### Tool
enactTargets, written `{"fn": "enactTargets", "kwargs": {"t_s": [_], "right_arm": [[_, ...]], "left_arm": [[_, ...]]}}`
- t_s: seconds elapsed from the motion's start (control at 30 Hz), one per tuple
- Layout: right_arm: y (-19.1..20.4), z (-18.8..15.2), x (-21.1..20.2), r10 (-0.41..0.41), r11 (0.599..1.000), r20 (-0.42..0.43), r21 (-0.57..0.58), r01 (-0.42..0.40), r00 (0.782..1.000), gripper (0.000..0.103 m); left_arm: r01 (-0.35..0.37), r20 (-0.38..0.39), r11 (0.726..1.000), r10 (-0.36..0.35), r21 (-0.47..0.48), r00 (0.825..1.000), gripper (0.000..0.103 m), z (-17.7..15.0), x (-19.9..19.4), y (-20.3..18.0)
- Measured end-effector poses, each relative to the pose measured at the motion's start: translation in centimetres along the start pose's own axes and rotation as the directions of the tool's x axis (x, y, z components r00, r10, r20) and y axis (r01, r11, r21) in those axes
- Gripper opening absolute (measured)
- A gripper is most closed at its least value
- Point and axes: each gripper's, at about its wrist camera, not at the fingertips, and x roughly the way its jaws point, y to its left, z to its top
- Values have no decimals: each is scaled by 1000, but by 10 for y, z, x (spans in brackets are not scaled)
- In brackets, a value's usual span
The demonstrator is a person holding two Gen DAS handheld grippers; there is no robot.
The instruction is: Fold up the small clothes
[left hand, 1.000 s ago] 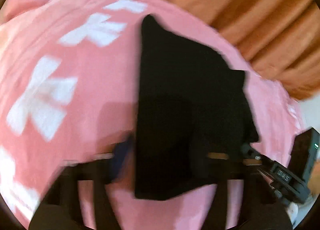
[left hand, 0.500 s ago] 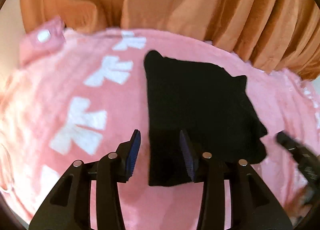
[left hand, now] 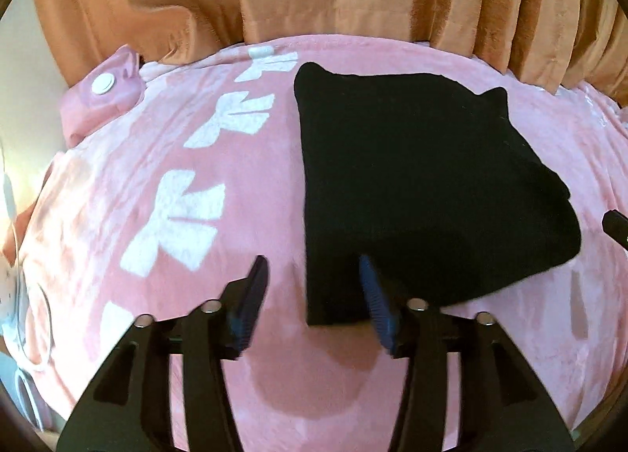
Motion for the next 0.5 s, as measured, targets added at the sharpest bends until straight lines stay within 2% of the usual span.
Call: {"fn": "enactTargets", "kwargs": {"t_s": [0.03, 0.07, 0.13, 0.3, 0.5], "right_arm": [[0, -5, -5, -5, 1000, 13, -12, 6, 1000, 17], [3, -9, -7, -10, 1000, 20, -22, 10, 1000, 24], [10, -20, 0, -25, 999, 3, -24, 25, 1000, 46], [20, -43, 10, -11, 999, -48, -47, 9, 999, 54], [27, -54, 7, -12, 998, -38, -66, 9, 999, 57]], "left_arm": [[1, 2, 1000, -1, -14, 1000, 64, -3, -2, -2], [-5, 2, 1000, 5, -29, 1000, 65, -8, -4, -4], [-14, 7, 999, 14, -48, 1000, 72, -14, -6, -7], [-23, 1, 998, 23, -64, 1000, 73, -27, -7, -16], [-22, -4, 998, 21, -63, 1000, 73, -41, -7, -24]]}}
